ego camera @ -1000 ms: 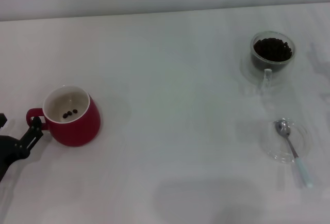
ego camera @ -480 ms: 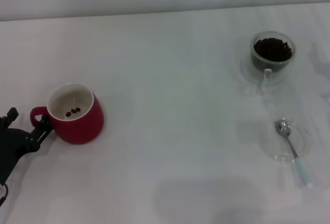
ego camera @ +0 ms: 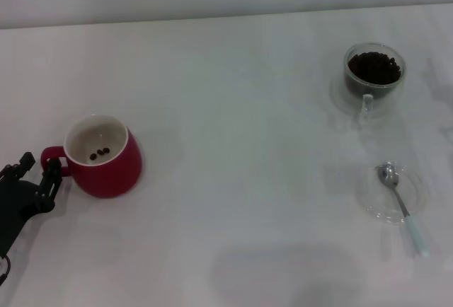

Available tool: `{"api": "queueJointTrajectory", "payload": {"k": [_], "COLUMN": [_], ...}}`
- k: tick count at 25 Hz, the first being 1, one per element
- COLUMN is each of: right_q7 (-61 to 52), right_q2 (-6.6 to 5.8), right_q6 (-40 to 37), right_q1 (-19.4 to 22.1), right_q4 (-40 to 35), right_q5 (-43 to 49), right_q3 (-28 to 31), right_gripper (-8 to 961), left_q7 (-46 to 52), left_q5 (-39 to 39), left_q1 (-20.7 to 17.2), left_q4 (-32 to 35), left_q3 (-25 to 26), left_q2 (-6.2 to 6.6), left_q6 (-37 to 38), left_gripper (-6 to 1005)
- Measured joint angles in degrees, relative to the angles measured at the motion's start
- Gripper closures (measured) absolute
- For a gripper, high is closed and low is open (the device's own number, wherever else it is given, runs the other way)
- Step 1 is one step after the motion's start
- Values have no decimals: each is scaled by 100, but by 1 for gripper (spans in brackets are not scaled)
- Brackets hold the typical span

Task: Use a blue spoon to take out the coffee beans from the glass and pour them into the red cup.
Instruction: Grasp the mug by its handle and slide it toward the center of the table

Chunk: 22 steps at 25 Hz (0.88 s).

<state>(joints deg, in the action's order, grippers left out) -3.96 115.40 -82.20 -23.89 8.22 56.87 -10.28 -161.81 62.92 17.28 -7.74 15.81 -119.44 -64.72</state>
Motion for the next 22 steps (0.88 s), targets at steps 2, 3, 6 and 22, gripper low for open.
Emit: {"api": "queueJointTrajectory", "payload": {"k": [2,3,6,22], "right_q7": [0,0,0,0], "right_q2": [0,0,0,9], "right_q6": [0,0,0,-20], "right_q1": [-5,-8,-10,-20], "right_q4": [0,0,10,51], "right_q5": [0,0,0,35], "right_q3": [0,0,0,0], "right_gripper": [98,98,98,98], "left_q7": [0,0,0,0], "left_q5": [0,0,0,5], "left_q1": [-1,-1,3,71], "left_q4": [4,9,17,22], "left_q3": [0,0,2,13], "left_q2": [0,0,0,8], "left_q6": [1,1,3,137], "left_gripper": [445,495,646,883]}}
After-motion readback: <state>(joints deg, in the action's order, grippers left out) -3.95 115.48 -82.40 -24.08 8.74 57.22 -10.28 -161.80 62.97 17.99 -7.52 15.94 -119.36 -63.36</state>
